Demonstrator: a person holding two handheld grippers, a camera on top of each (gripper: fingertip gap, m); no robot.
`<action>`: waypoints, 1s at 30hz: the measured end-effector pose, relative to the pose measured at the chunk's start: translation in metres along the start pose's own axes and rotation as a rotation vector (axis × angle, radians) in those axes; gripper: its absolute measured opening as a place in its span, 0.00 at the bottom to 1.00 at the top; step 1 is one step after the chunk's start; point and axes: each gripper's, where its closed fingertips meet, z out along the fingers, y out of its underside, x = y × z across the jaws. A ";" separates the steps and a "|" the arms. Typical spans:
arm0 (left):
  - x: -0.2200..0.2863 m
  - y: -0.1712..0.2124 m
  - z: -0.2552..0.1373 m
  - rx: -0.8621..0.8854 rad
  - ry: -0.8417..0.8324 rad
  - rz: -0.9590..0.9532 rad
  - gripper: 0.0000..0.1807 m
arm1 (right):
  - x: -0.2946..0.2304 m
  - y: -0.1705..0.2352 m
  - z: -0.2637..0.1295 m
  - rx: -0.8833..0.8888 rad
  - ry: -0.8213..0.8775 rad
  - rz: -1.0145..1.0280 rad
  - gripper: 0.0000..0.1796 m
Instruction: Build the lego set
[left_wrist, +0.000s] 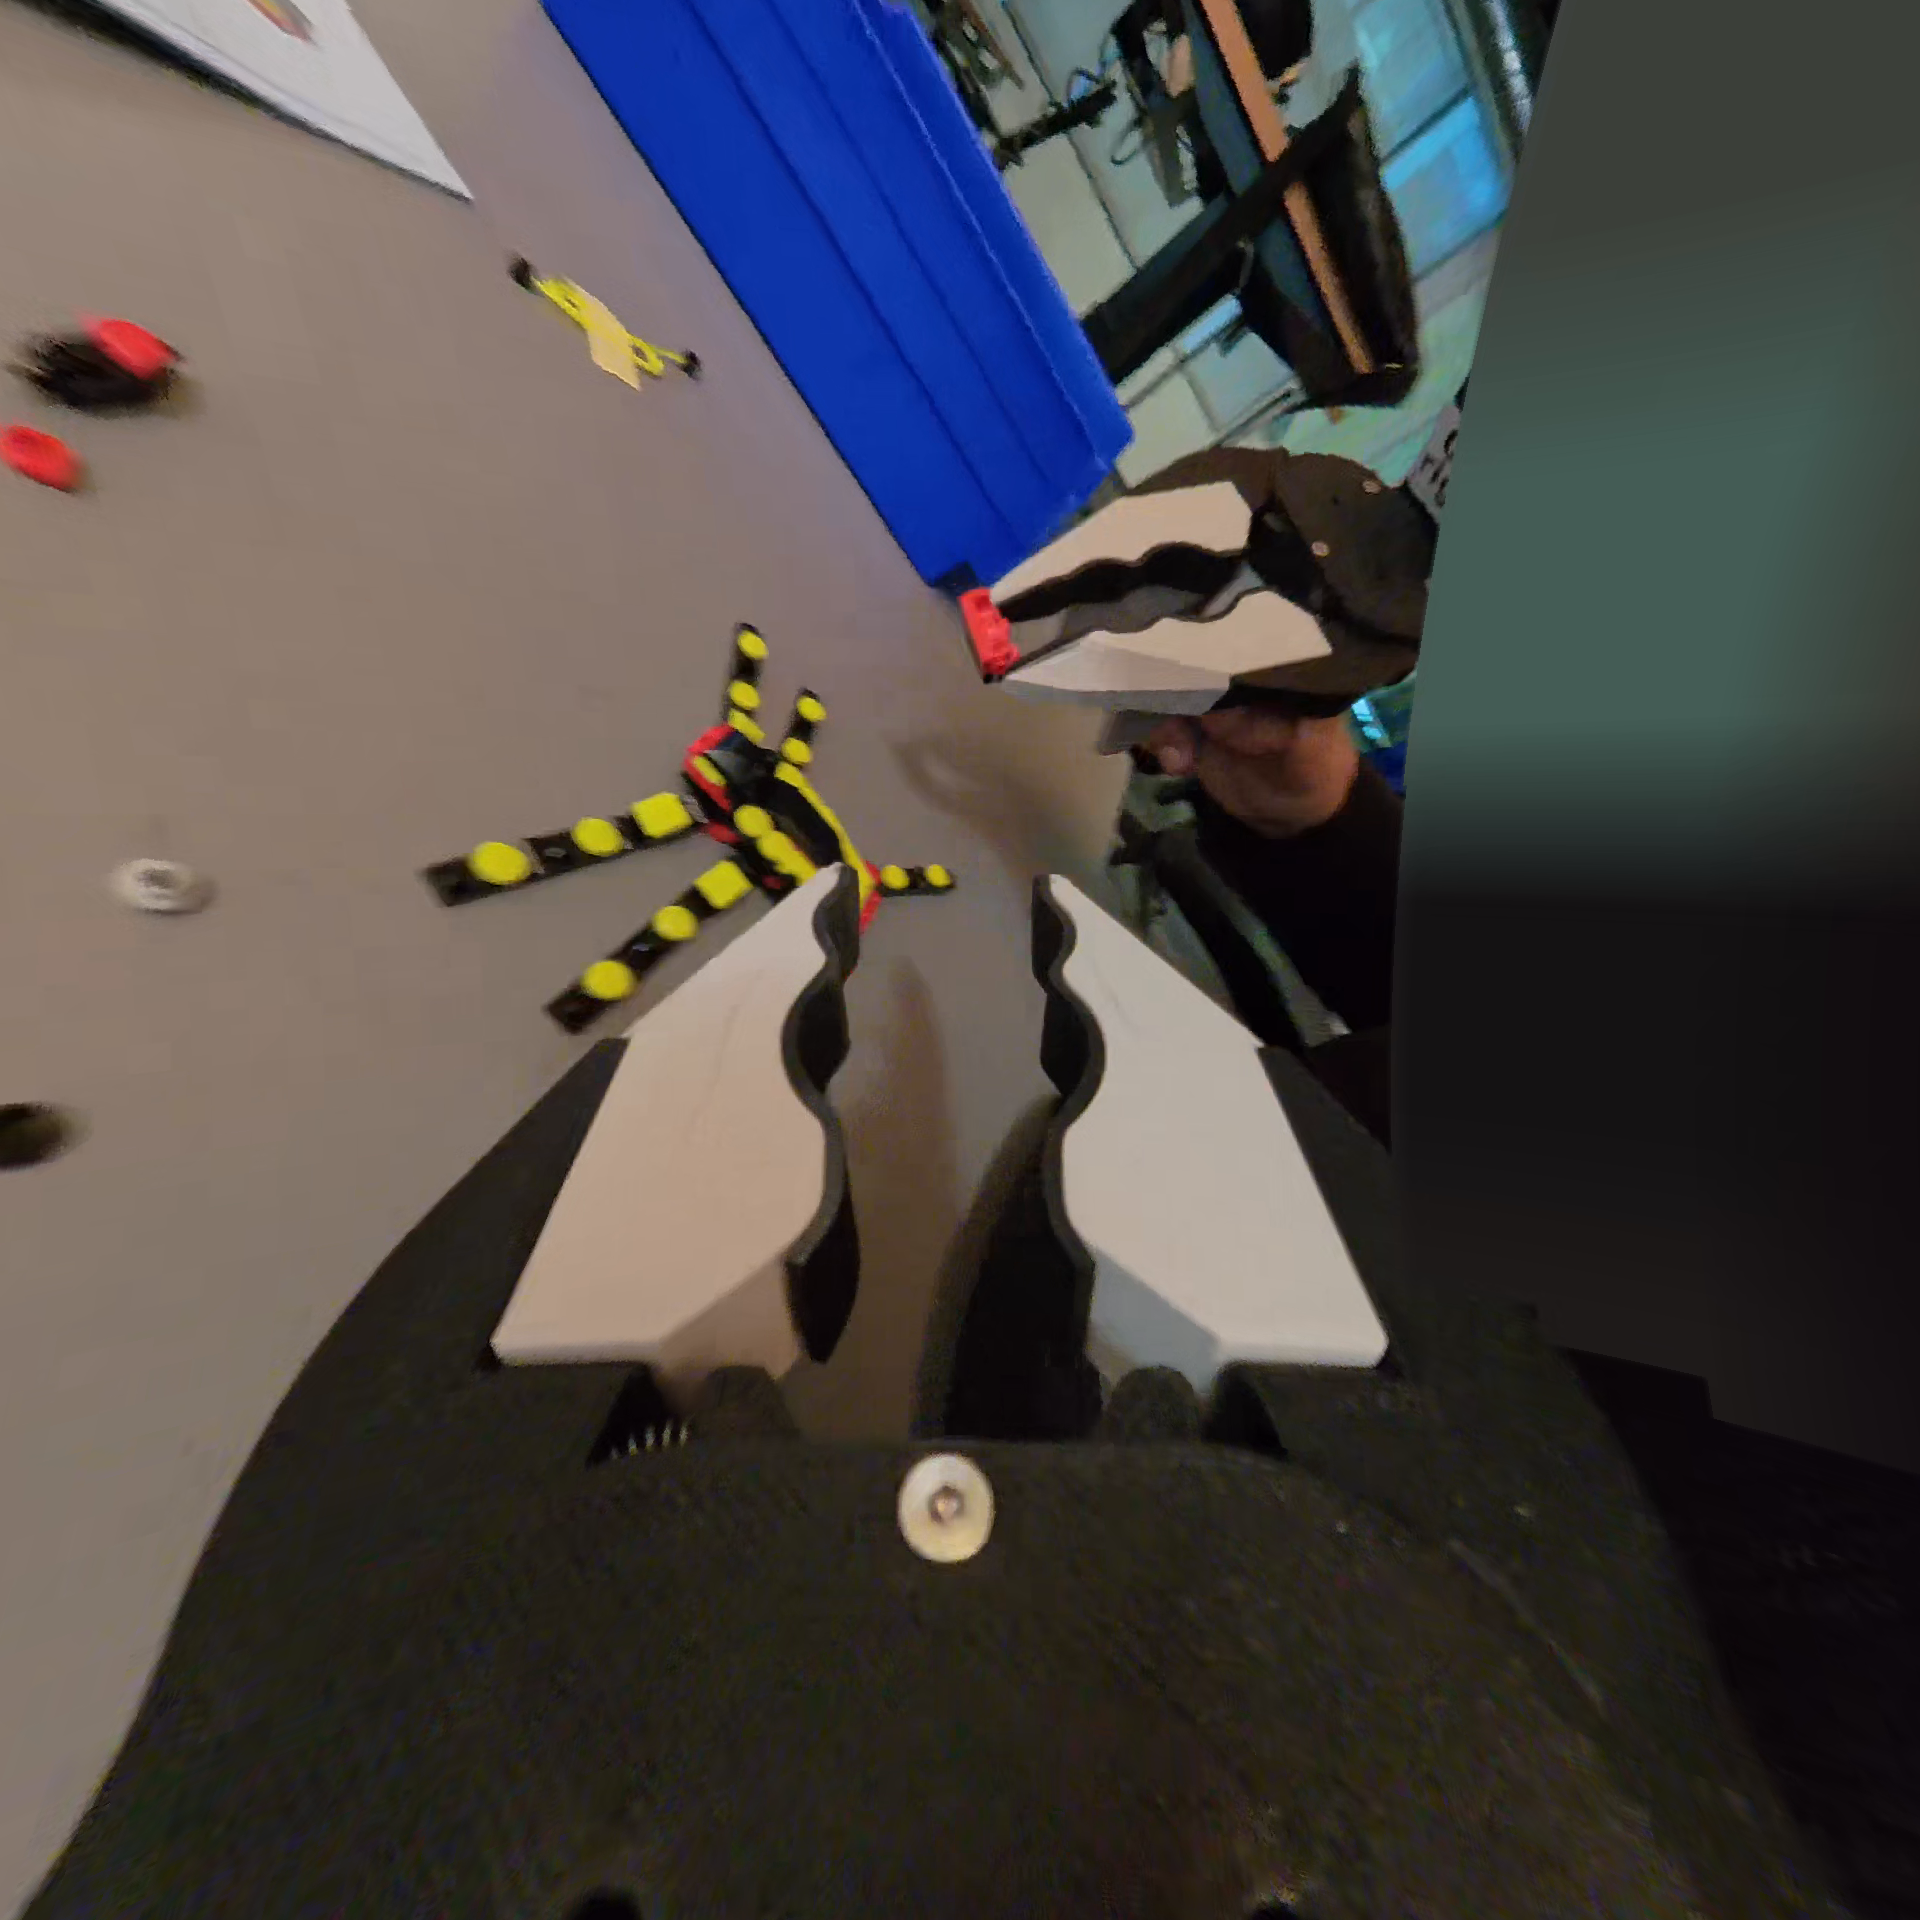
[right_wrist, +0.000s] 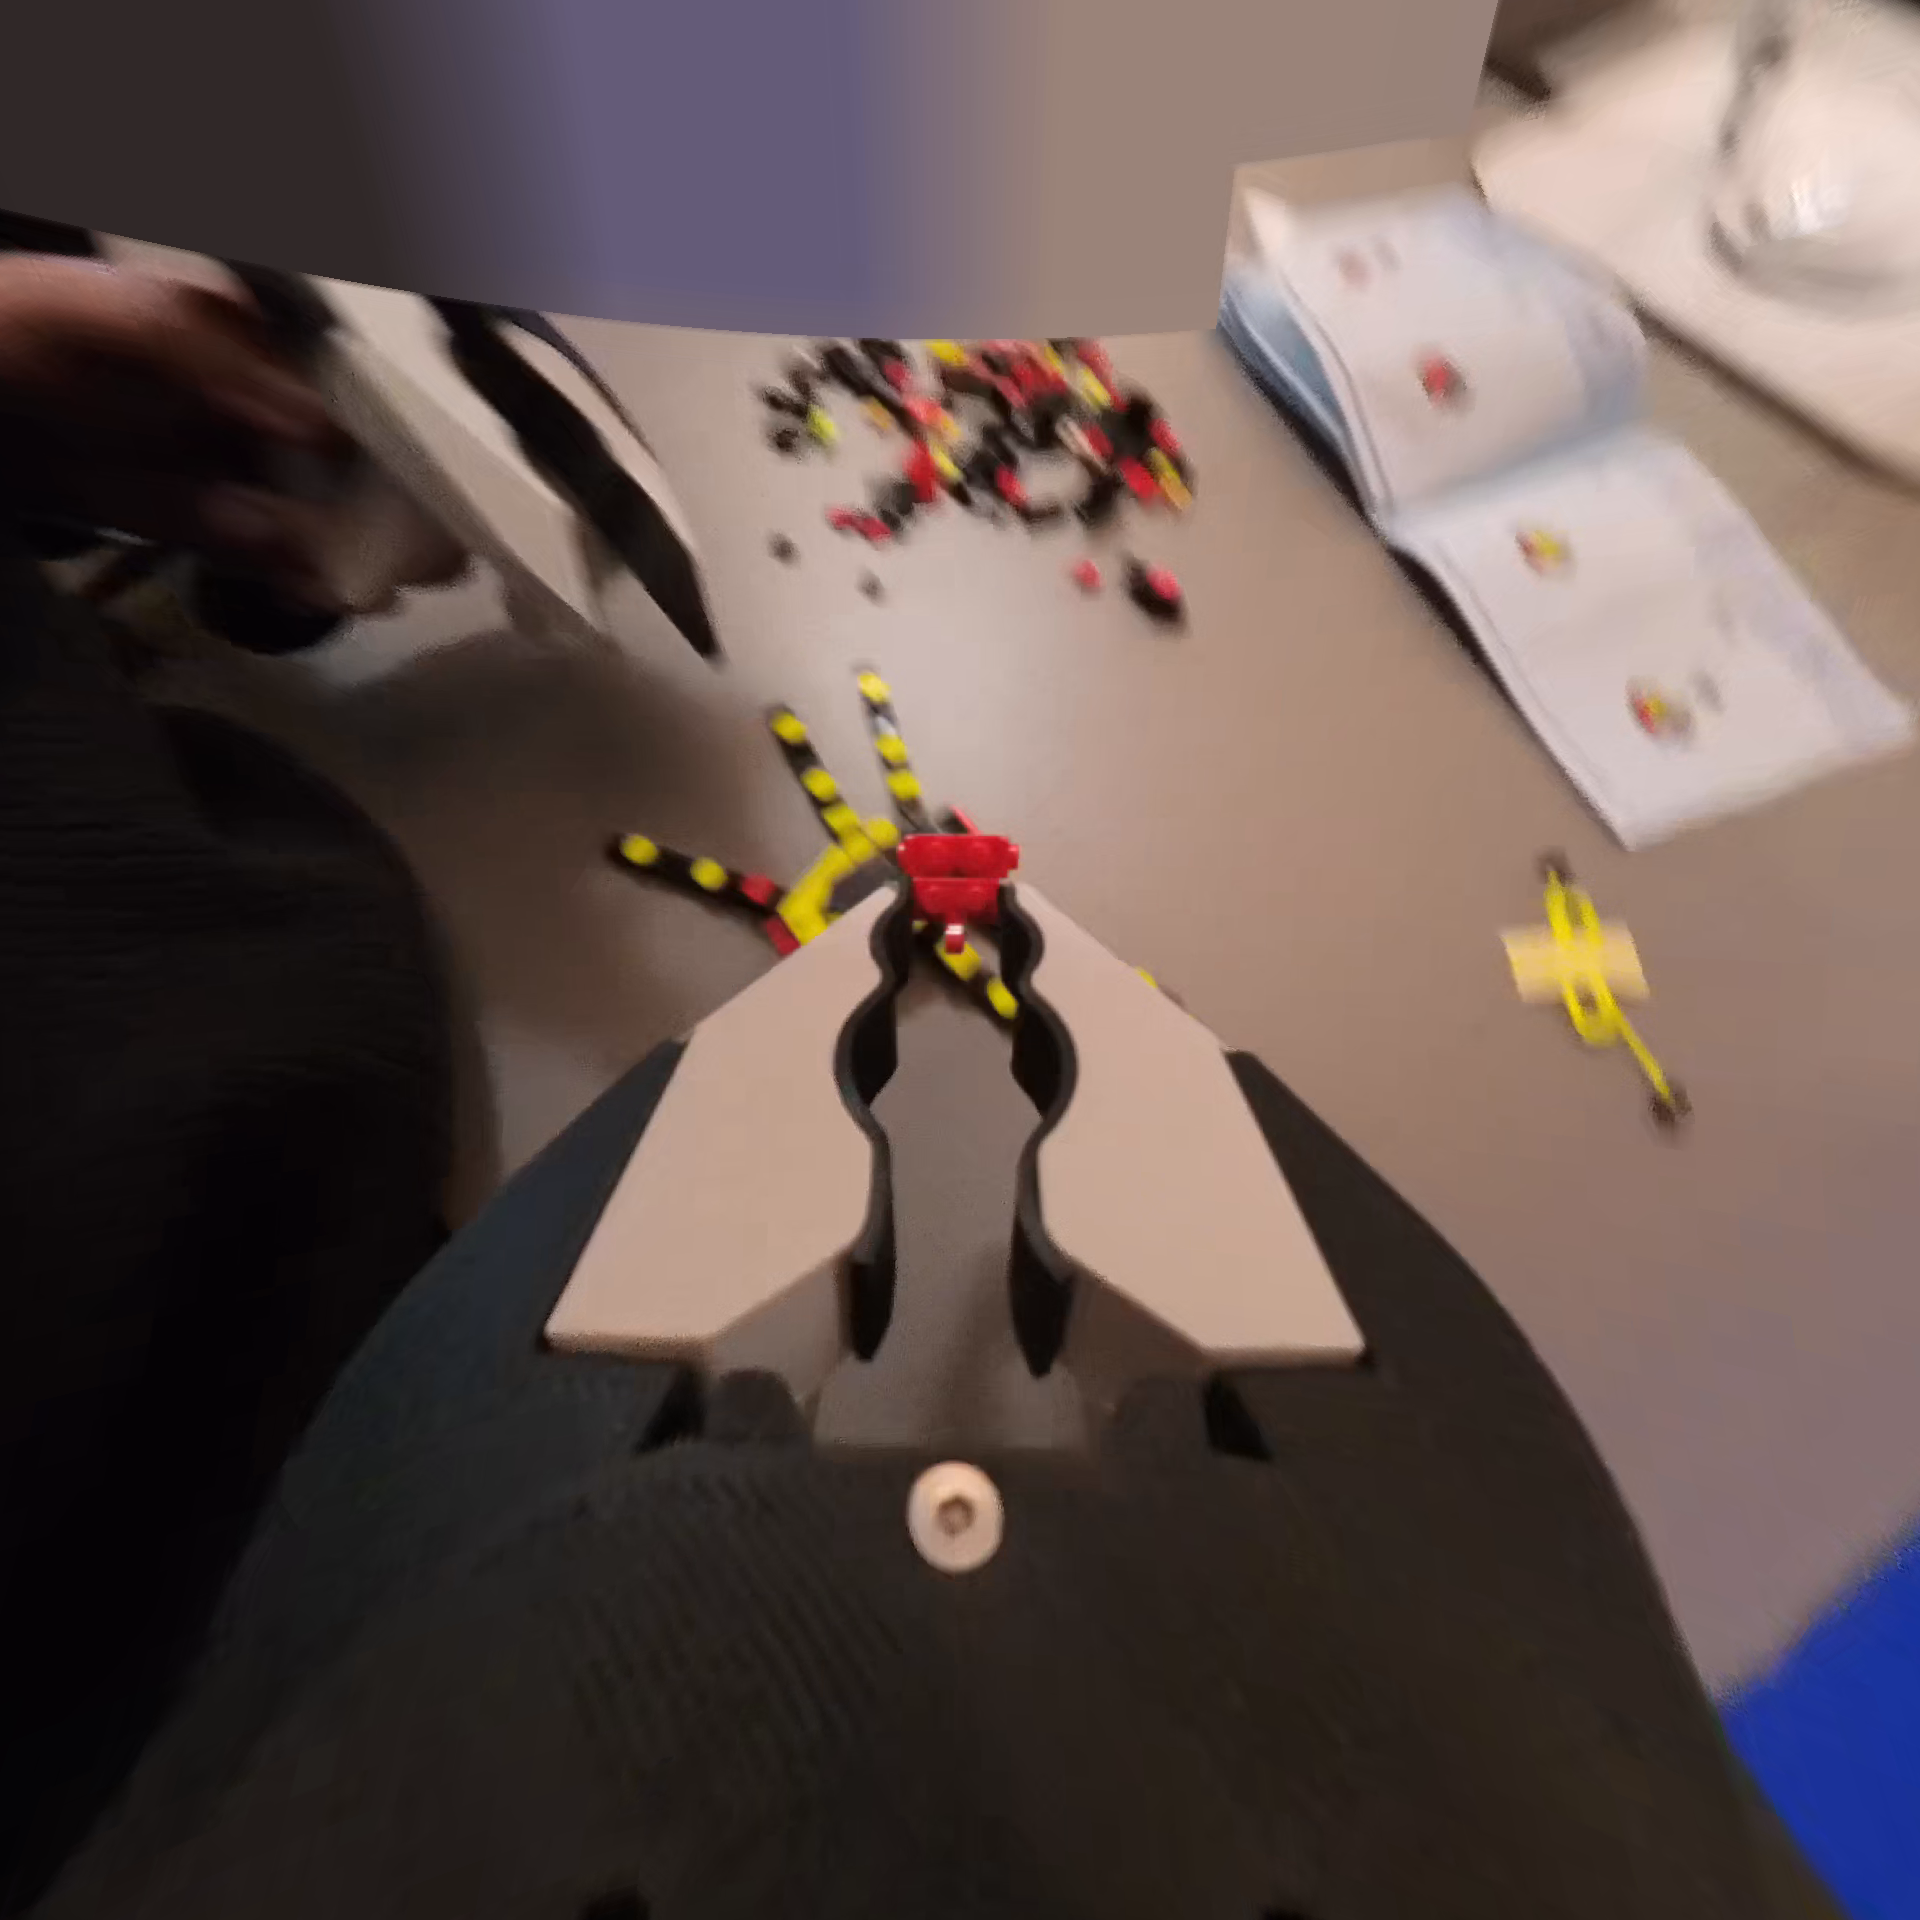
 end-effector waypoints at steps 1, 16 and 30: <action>0.006 0.005 0.006 -0.020 0.040 -0.037 0.17 | -0.013 -0.010 0.005 0.059 -0.048 -0.064 0.08; 0.033 0.019 0.005 -0.002 0.223 -0.246 0.07 | -0.090 -0.024 0.020 0.152 -0.178 -0.475 0.08; 0.030 0.024 -0.007 -0.015 0.228 -0.267 0.15 | -0.093 -0.024 0.035 0.116 -0.152 -0.533 0.08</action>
